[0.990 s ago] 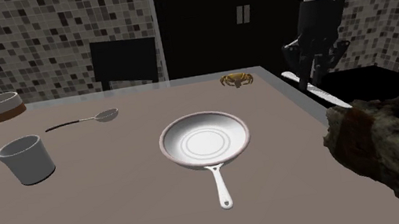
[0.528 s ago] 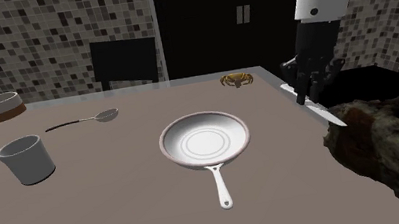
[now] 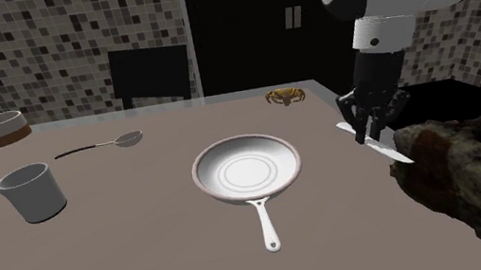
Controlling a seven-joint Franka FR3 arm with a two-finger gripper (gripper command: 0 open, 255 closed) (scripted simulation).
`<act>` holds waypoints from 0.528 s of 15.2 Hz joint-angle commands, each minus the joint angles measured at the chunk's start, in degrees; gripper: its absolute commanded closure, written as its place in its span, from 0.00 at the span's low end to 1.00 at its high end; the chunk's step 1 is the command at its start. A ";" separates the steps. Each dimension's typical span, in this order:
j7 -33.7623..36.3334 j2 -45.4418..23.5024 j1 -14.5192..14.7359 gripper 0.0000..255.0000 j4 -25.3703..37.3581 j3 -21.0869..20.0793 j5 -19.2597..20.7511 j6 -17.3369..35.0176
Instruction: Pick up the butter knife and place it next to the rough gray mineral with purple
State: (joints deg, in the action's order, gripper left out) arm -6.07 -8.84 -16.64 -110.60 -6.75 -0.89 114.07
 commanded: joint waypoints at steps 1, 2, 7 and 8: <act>0.00 -0.68 0.01 1.00 -0.91 0.01 0.07 1.61; 0.00 -0.98 0.02 1.00 -1.31 0.02 0.11 2.31; 0.06 -2.68 0.08 1.00 -3.11 0.06 0.30 5.80; 0.07 -3.05 0.09 1.00 -3.44 0.07 0.34 6.49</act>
State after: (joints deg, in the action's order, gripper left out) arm -6.05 -11.37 -16.58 -113.69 -6.68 -0.60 119.67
